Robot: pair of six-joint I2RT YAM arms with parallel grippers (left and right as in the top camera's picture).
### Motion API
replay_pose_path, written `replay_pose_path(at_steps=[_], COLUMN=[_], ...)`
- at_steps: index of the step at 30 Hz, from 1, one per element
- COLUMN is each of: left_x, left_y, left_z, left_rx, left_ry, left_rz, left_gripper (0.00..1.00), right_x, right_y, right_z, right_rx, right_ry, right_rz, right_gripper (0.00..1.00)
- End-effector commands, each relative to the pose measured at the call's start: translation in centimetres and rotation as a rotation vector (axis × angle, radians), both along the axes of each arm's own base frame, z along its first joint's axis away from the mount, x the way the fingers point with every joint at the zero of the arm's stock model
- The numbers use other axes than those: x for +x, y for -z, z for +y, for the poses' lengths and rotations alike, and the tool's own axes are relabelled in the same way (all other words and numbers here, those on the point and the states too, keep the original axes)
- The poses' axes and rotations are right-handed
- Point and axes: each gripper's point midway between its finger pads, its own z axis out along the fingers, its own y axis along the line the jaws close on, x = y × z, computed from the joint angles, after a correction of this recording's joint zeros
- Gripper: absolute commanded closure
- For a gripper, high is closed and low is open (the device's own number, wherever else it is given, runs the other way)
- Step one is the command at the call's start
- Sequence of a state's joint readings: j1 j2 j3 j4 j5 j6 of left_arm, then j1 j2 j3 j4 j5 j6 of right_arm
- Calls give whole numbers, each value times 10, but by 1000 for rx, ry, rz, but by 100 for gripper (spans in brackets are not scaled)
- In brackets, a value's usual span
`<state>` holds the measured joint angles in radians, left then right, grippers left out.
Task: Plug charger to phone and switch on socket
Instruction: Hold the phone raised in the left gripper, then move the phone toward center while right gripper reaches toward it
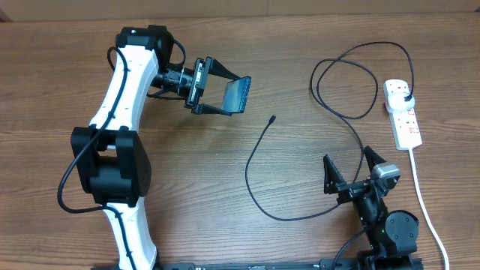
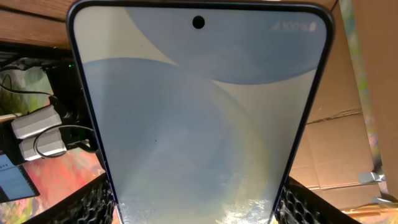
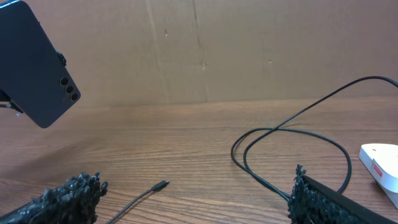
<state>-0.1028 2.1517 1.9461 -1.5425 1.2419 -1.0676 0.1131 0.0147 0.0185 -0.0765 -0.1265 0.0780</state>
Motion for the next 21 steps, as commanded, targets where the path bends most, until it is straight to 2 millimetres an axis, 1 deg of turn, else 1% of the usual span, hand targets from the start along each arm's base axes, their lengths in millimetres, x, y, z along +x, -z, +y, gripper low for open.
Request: replay_pose_path(at_steps=[1,11,17,21], left_x=[2,1,0,-1], left_y=[-11,-3,12,17], left_z=[-3,0,7,8], left_rx=[-26,20,113,150], left_ry=[-2,12,28,37], left_rz=[-21,-40,-48,-52], left_gripper=[30,29,28,27], right_x=[0,0,0,0], right_y=[2,2,2,2], right_z=[0,0,0,0], right_rx=[0,0,0,0], right_ry=[1,1,1,1], right_rz=[-4,-4,-4,-4], right_gripper=[0,0,0,0])
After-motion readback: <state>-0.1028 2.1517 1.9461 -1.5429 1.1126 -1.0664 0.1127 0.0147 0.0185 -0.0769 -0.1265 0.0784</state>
